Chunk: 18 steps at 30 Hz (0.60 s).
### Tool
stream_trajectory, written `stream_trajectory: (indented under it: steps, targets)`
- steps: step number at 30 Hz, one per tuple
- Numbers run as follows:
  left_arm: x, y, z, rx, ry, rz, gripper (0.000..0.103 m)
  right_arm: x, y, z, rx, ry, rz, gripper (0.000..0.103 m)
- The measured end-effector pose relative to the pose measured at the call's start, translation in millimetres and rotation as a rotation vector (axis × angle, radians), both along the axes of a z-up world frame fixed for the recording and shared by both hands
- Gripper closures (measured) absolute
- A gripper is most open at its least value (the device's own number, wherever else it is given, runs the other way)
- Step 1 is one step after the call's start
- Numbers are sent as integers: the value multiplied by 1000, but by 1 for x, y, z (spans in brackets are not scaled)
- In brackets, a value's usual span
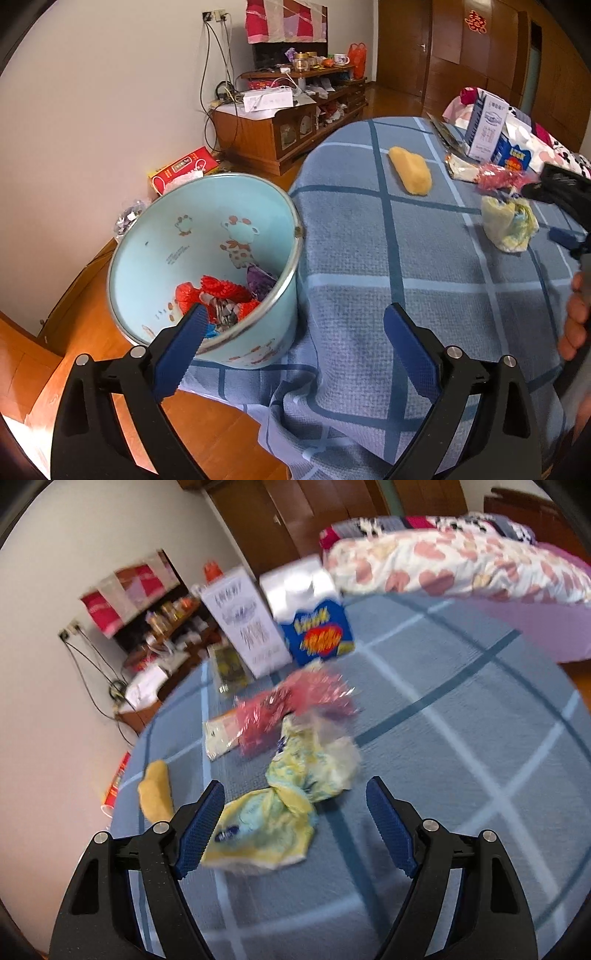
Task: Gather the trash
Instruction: 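Grasp the yellow-green plastic bag with the right tool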
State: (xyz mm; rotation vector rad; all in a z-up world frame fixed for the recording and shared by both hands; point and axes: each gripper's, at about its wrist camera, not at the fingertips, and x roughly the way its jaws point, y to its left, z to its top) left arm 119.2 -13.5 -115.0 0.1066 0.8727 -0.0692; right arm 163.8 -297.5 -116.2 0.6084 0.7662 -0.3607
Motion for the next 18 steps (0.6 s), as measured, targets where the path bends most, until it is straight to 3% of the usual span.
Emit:
stream_trajectory:
  steps: [1, 3, 10, 18]
  targets:
    - [1, 1, 1, 2, -1, 4, 9, 5, 1, -4, 8, 16, 6, 40]
    - [4, 2, 1, 4, -1, 11, 9, 15, 6, -13, 14, 52, 37, 65]
    - [20, -5, 2, 11, -6, 6, 9, -2, 4, -10, -68, 46, 114, 80]
    - [30, -29, -1, -6, 4, -28, 9, -41, -32, 11, -259, 26, 47, 81]
